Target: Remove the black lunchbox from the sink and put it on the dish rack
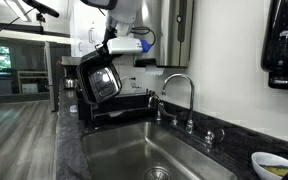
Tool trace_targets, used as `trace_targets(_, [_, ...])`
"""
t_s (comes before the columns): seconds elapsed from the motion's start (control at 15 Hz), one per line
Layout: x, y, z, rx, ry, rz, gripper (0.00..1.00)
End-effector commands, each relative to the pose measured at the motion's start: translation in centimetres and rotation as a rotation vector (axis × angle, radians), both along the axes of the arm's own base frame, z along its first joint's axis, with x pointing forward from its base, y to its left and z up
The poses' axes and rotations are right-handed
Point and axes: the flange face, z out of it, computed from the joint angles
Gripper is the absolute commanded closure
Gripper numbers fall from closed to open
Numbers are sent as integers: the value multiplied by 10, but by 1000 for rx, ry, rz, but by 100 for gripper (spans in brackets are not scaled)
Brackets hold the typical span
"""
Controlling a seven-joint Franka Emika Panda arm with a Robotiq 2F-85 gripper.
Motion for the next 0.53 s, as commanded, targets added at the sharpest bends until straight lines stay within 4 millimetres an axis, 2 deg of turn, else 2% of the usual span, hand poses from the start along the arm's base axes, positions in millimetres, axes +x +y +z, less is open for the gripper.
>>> trace_targets(0.0, [0, 0, 1, 0, 1, 0, 93])
trace_targets(0.33, [1, 0, 1, 0, 0, 1, 93])
trace_targets(0.4, [1, 0, 1, 0, 0, 1, 98])
trace_targets(0.47, [1, 2, 5, 12, -12, 9, 98])
